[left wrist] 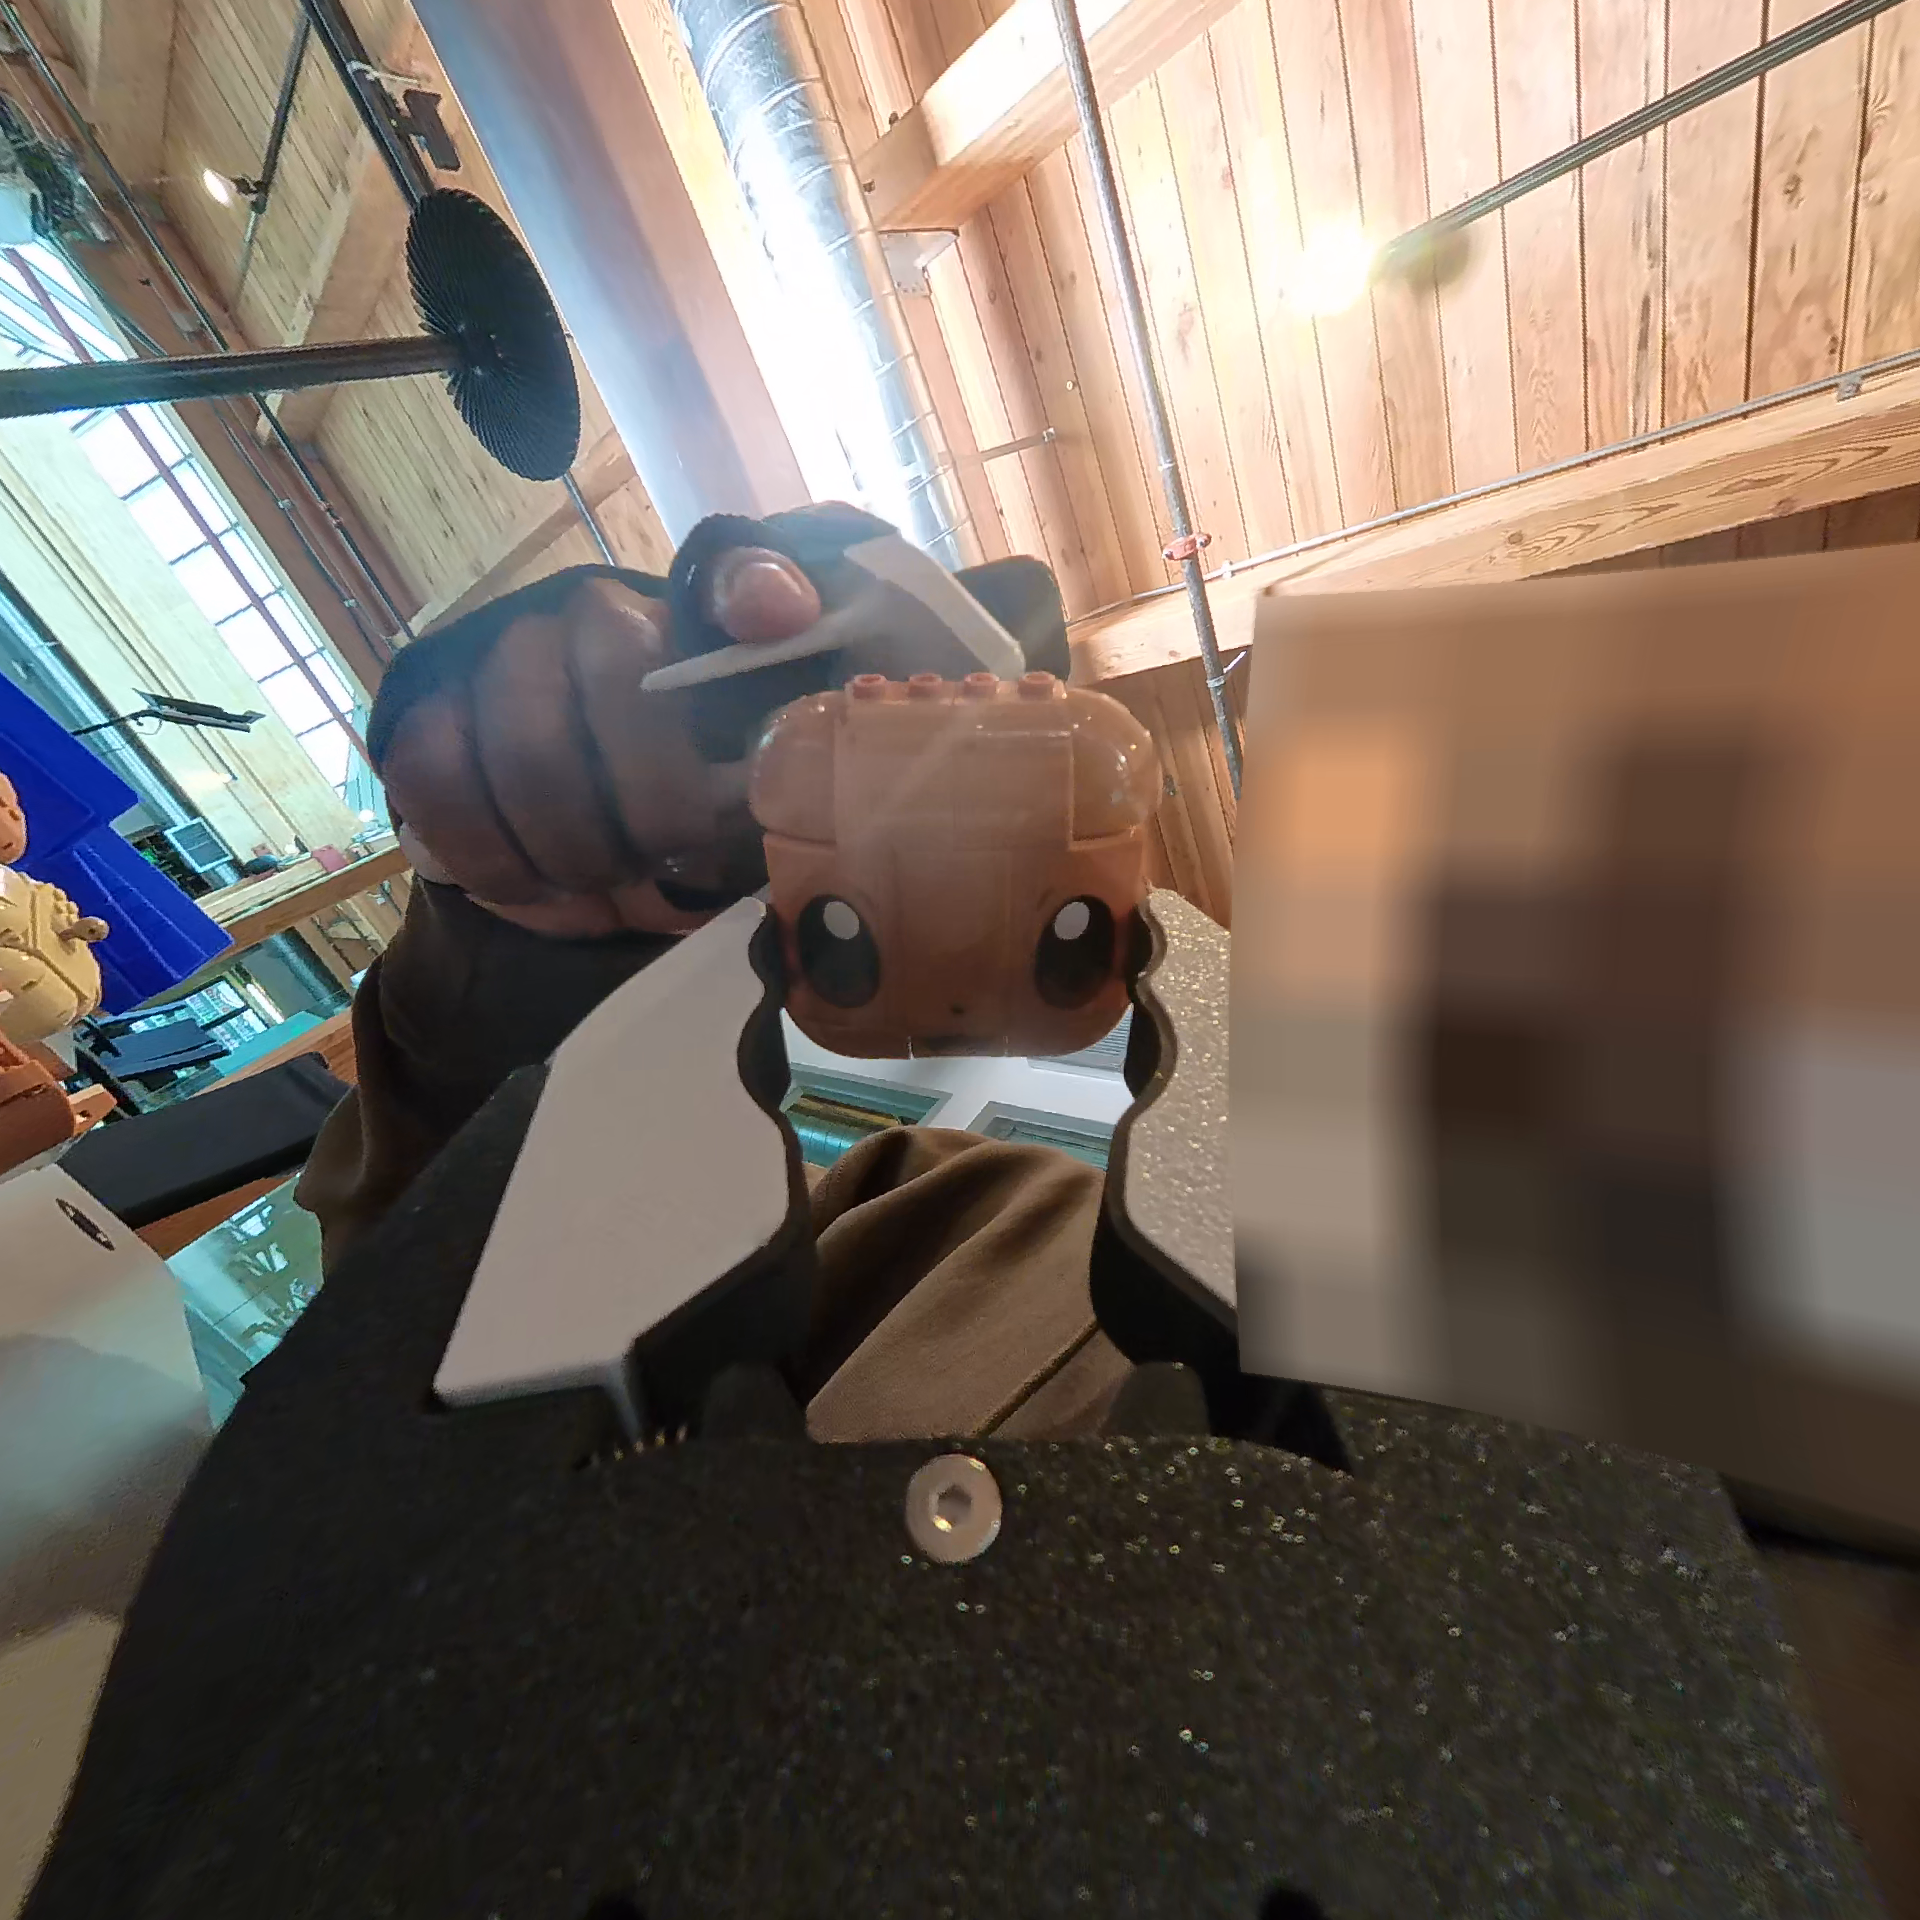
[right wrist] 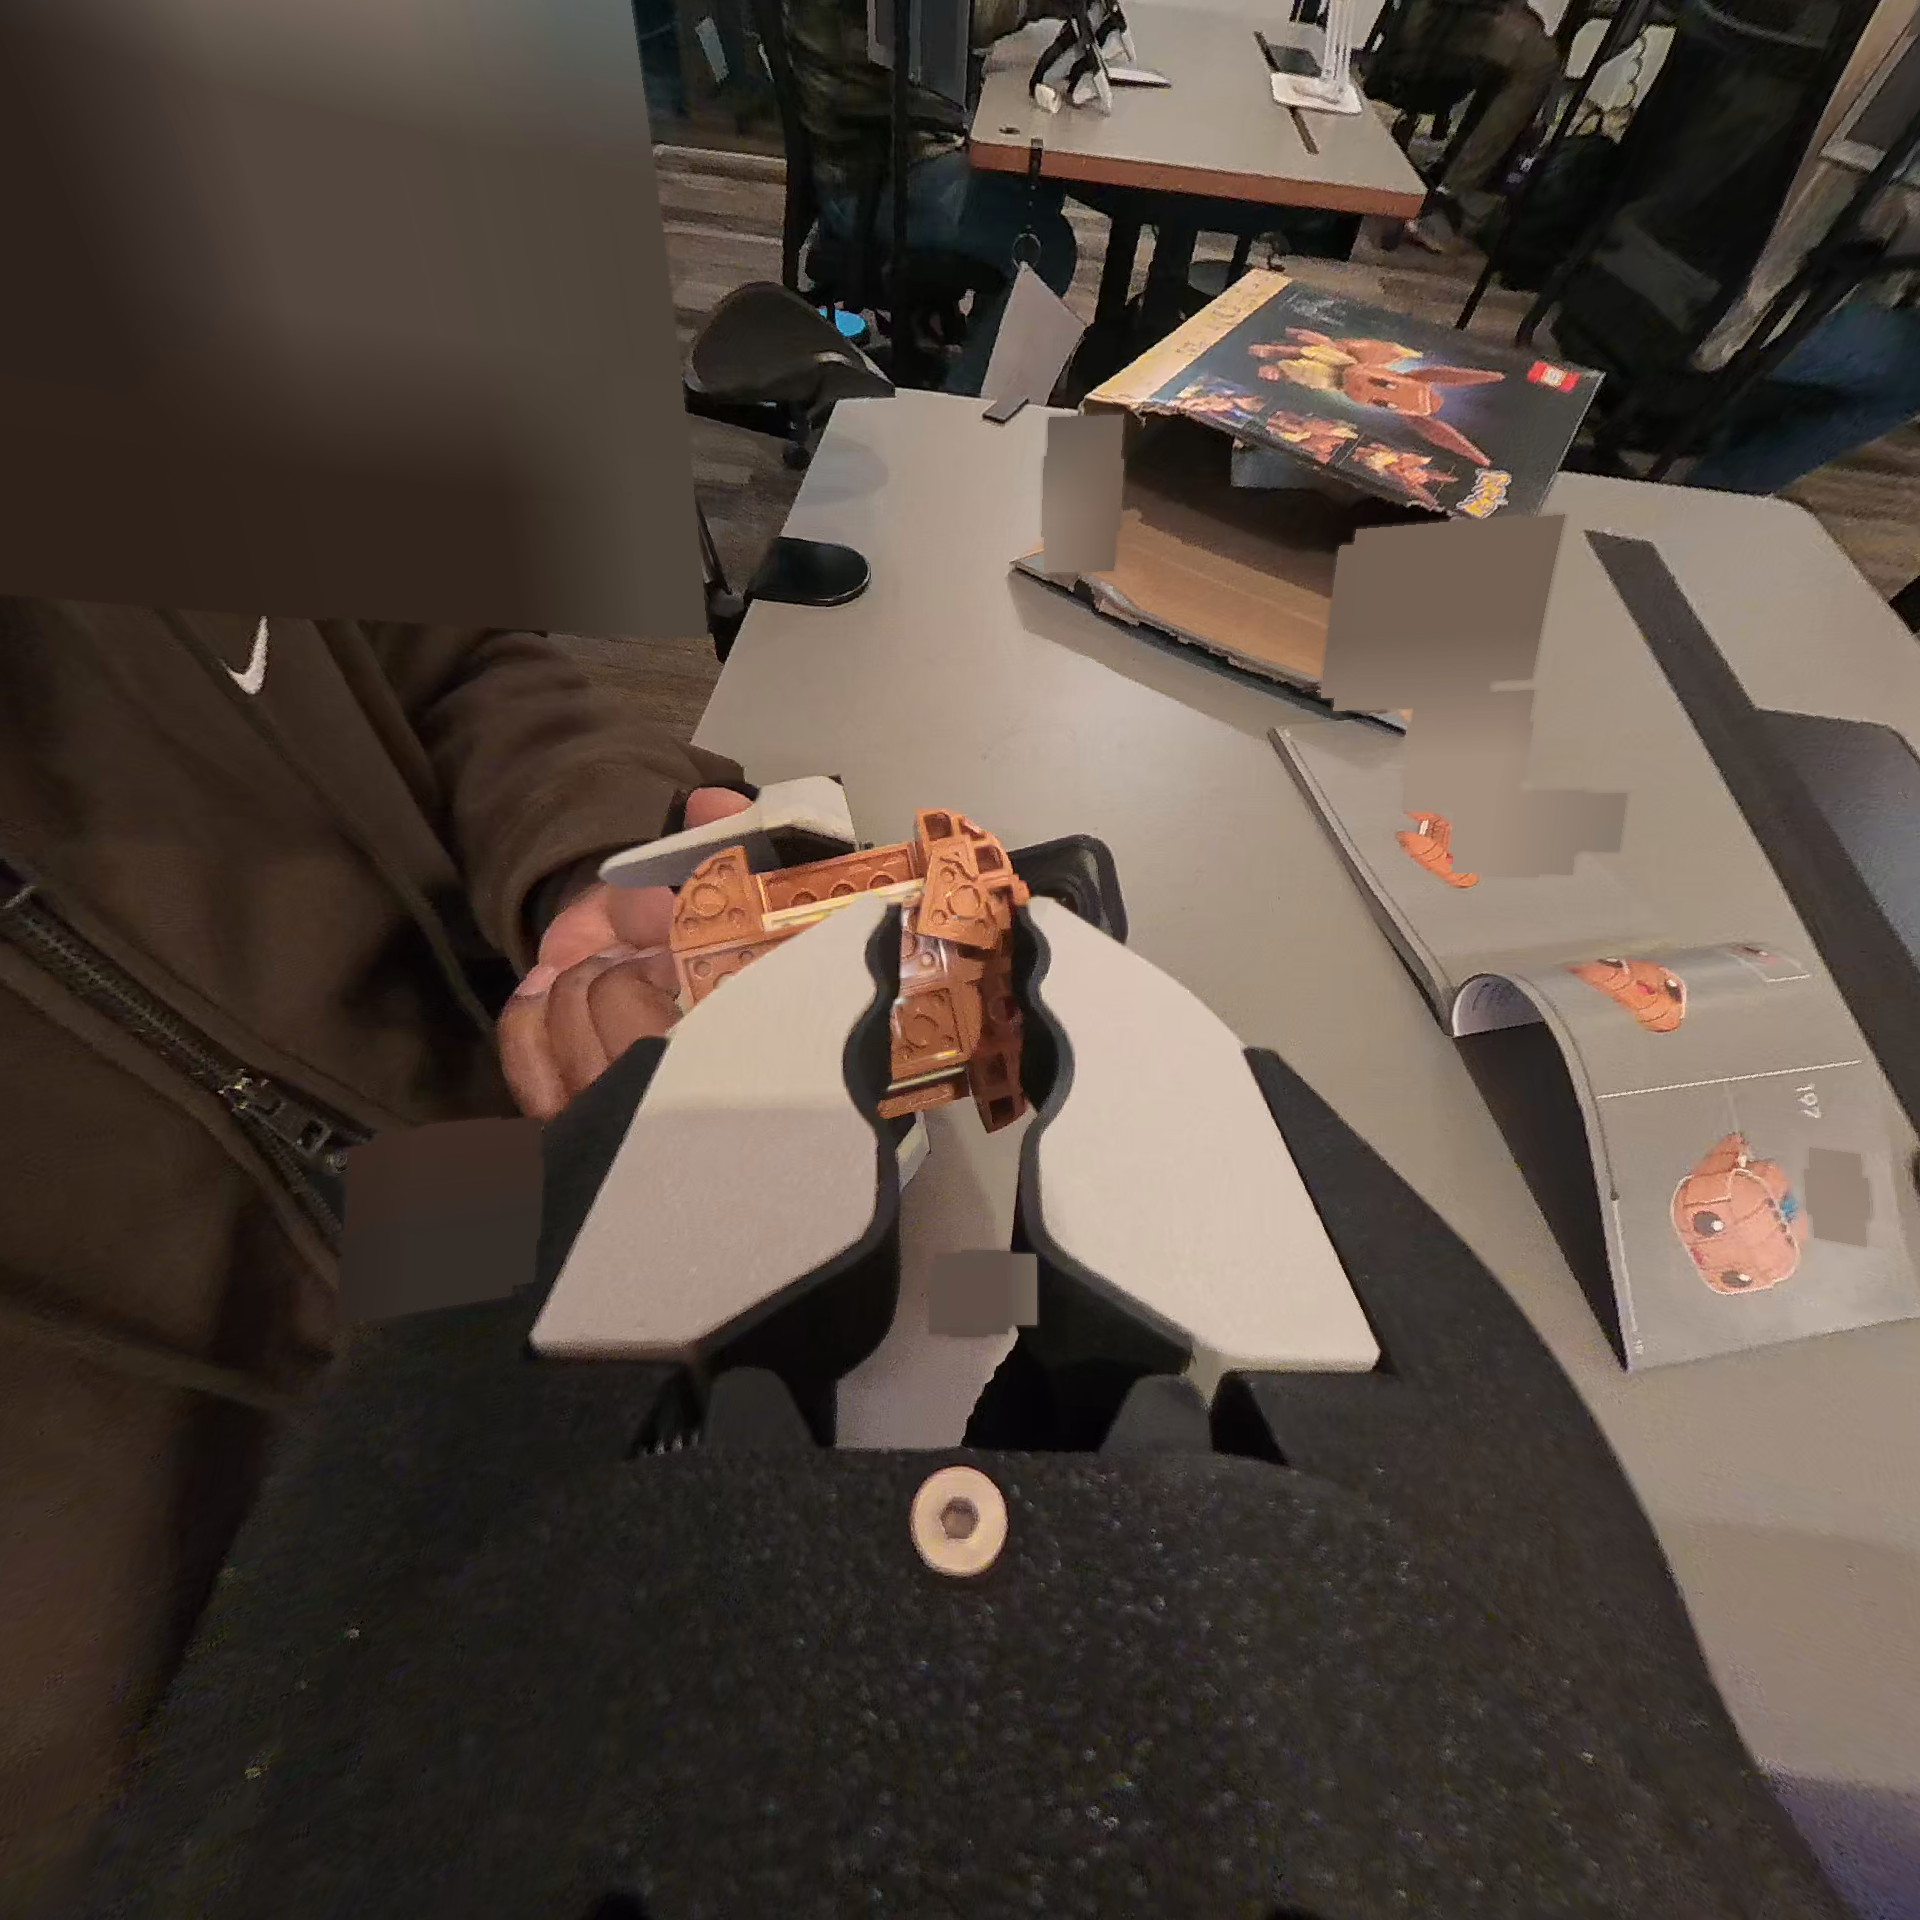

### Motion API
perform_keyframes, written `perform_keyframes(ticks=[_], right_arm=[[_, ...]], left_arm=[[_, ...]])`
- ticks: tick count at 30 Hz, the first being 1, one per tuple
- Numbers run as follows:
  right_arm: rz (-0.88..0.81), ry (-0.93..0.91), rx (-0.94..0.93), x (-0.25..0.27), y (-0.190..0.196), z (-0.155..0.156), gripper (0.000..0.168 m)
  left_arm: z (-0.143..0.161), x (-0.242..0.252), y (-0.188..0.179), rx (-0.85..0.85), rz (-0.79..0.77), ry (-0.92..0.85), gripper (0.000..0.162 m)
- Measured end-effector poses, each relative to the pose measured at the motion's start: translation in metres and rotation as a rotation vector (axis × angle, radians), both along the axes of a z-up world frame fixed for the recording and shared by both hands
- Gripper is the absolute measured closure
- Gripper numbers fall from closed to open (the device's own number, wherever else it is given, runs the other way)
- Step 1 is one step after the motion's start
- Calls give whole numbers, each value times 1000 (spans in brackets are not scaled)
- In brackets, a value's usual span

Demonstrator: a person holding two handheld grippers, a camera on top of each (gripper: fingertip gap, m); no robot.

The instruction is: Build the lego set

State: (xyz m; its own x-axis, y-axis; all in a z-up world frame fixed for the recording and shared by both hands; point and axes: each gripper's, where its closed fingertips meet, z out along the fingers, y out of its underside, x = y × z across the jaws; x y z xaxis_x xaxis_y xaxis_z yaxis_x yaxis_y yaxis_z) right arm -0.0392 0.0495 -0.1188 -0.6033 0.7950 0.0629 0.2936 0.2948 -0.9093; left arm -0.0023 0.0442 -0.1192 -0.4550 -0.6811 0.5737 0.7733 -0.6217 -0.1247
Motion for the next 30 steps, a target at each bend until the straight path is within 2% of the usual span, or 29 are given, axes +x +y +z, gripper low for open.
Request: perform_keyframes(ticks=[30], right_arm=[[66,-10,19,-1,-9,3,152]], left_arm=[[1,10,-4,12,-49,-16,99]])
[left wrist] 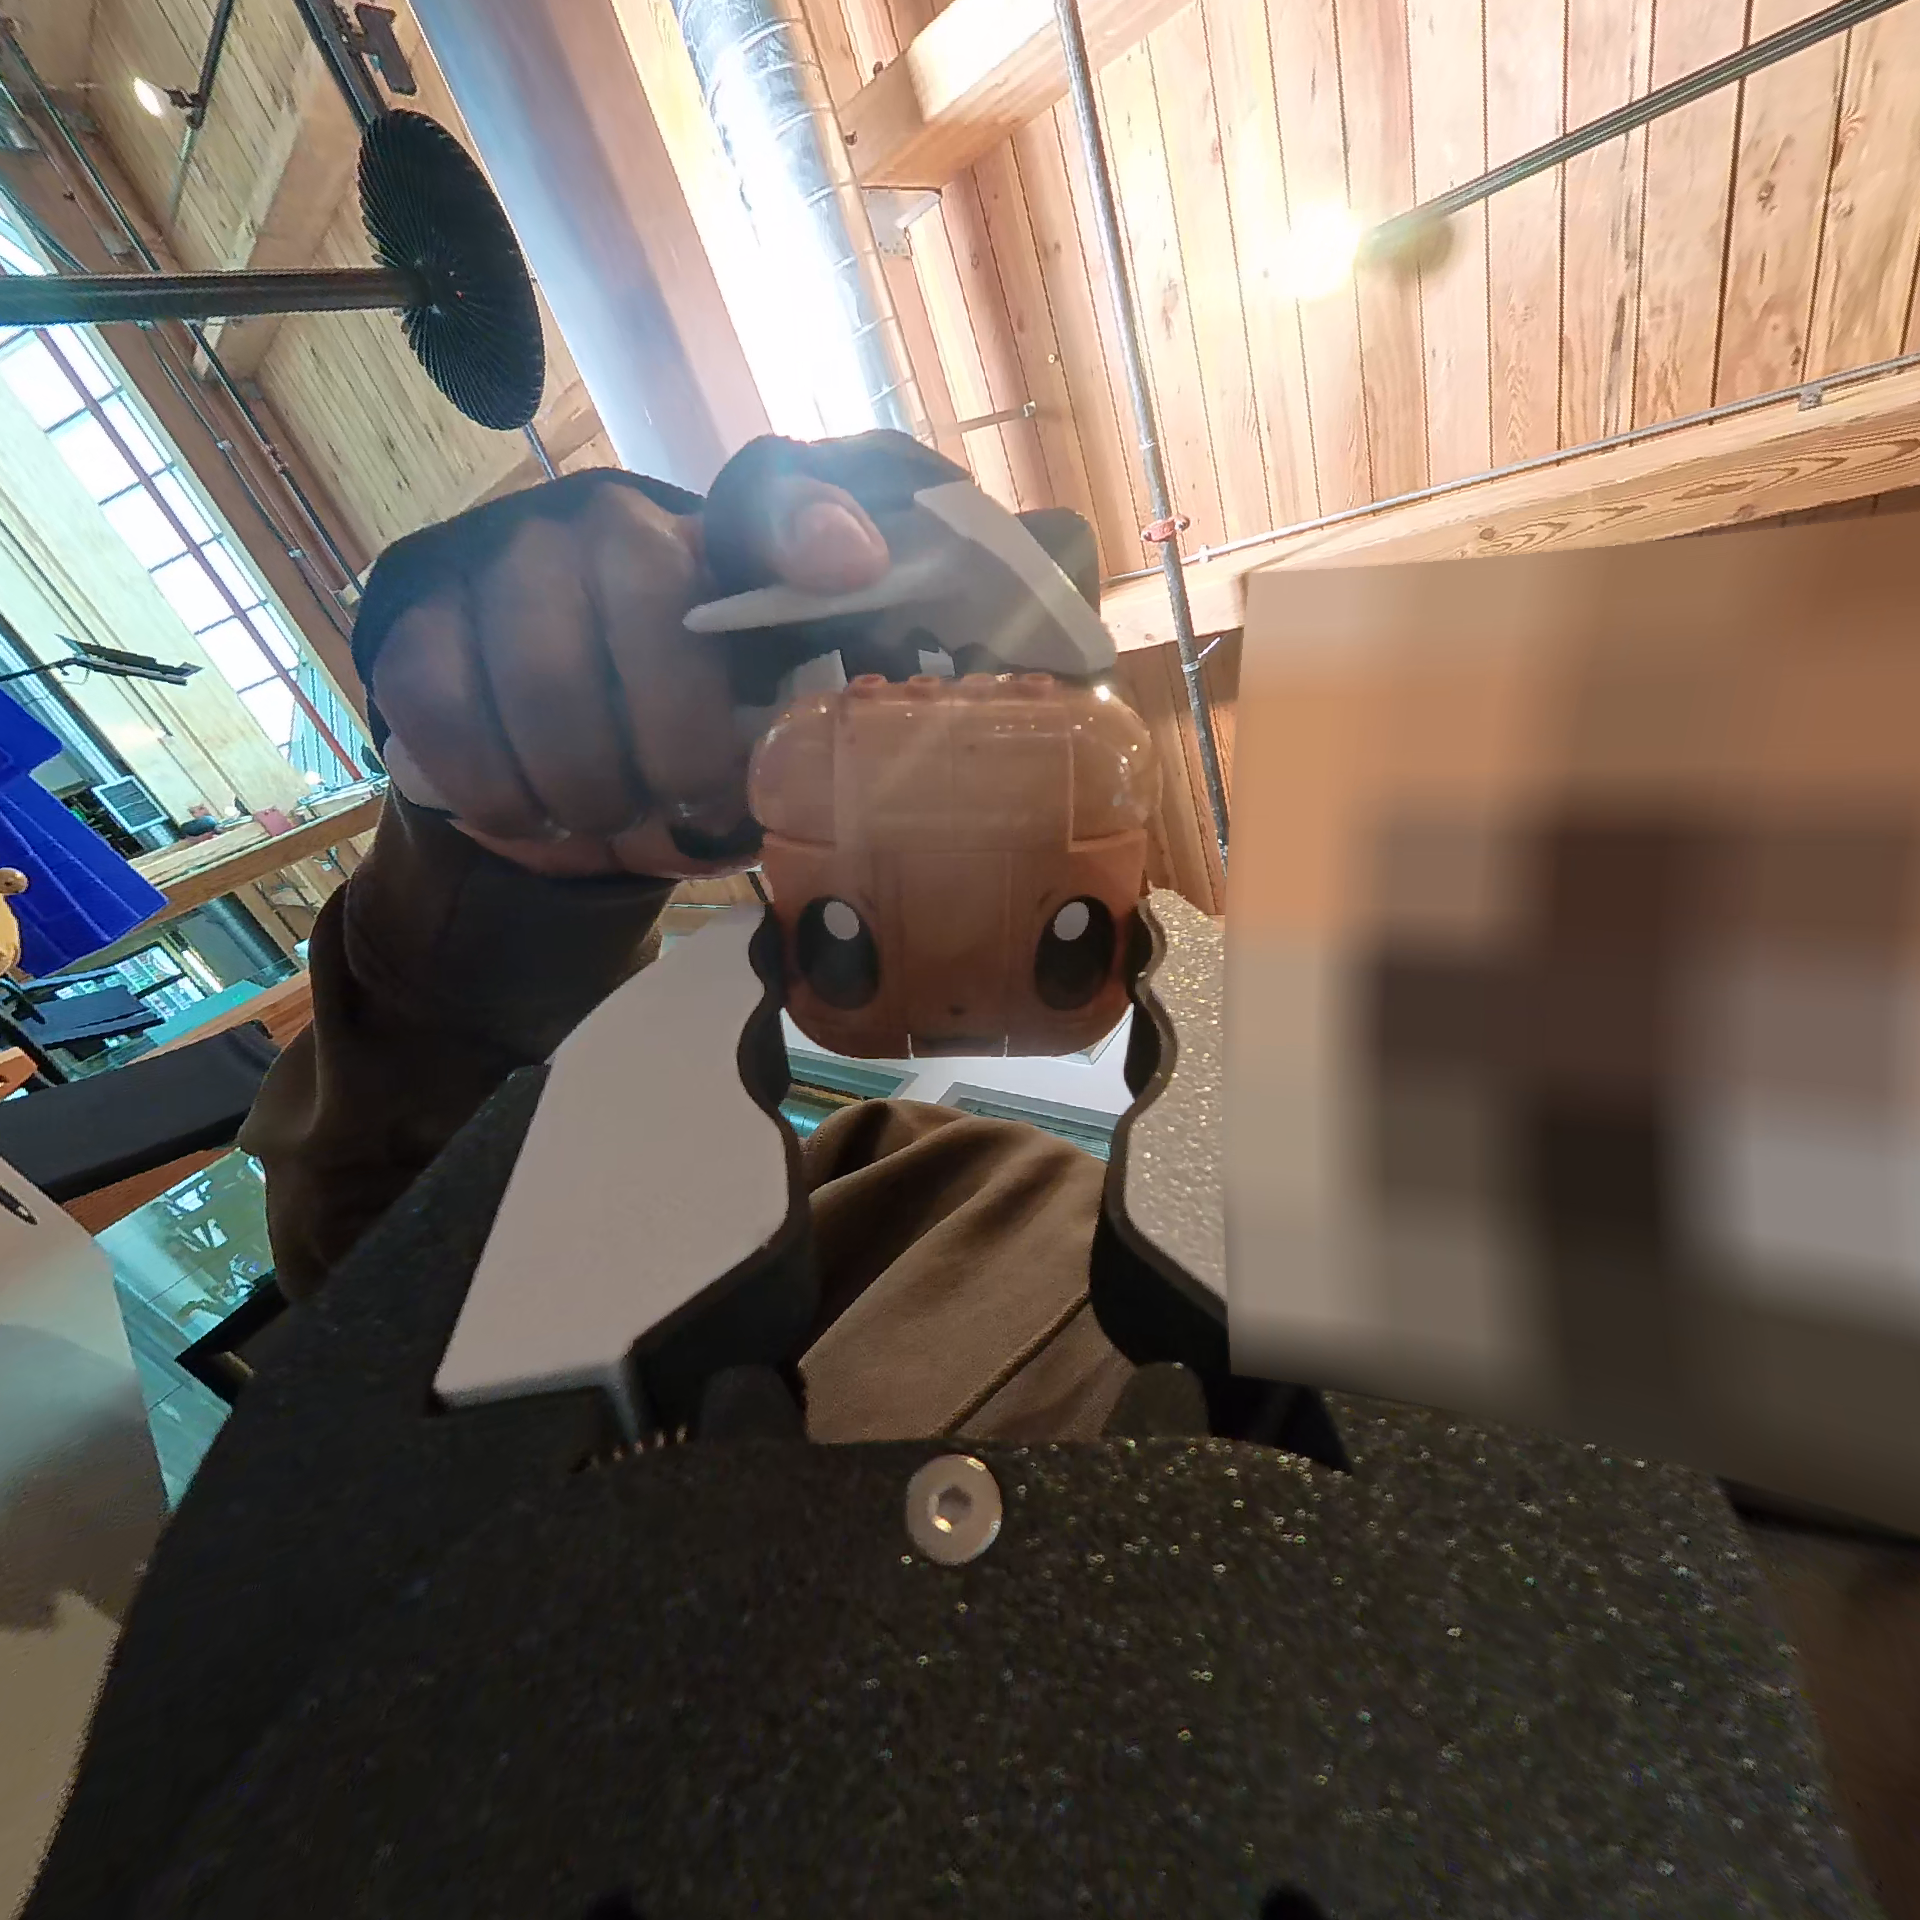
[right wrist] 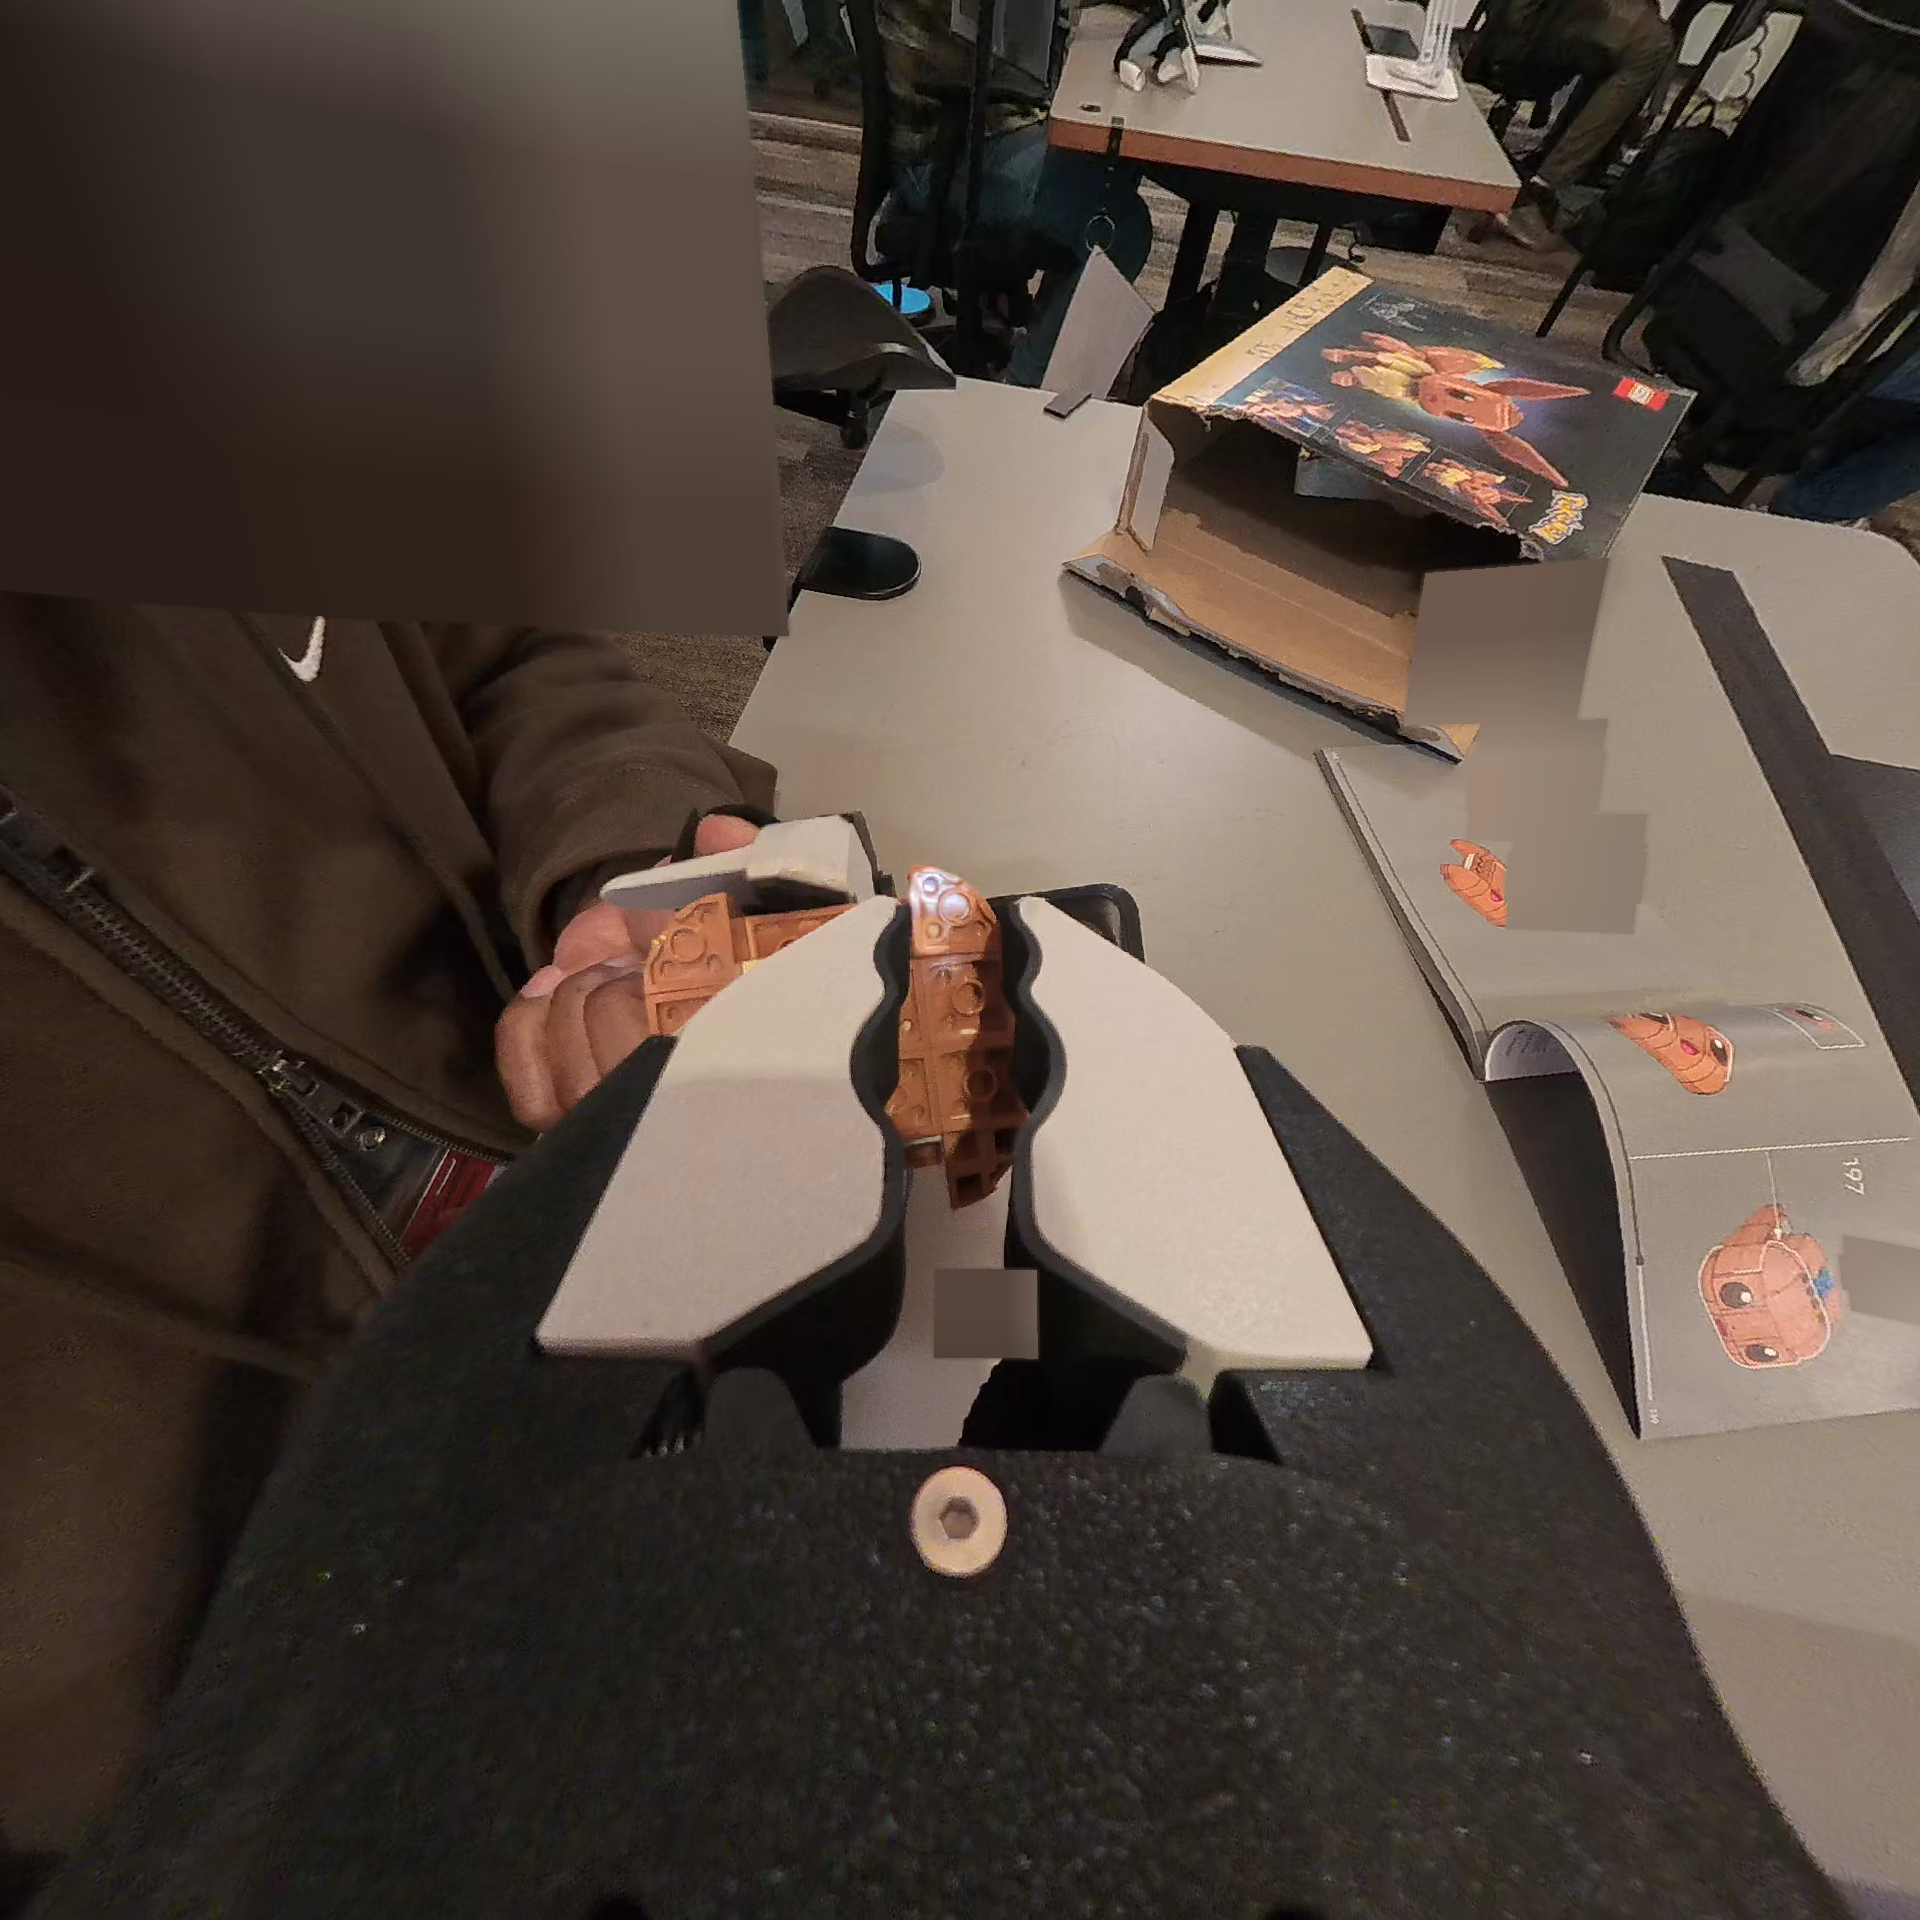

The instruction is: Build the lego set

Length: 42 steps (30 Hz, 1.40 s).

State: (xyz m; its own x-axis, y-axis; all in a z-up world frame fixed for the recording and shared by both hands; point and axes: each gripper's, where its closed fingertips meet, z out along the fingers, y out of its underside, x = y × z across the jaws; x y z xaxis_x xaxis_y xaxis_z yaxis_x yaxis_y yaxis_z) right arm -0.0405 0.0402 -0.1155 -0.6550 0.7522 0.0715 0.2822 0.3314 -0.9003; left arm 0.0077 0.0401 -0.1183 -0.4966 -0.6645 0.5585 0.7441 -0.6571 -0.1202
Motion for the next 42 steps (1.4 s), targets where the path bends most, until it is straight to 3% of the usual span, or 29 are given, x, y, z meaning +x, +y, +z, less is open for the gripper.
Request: perform_keyframes(ticks=[9,18,29,42], right_arm=[[18,2,-18,2,-4,2,147],[104,-97,-220,16,-13,12,119],[308,-313,-553,24,-27,9,120],[471,-491,-502,45,-45,-14,124]], left_arm=[[2,2,-2,11,-12,-14,99],[8,6,-27,75,-74,-27,99],[-1,27,-48,72,-183,20,99],[-14,44,-51,35,-232,89,99]])
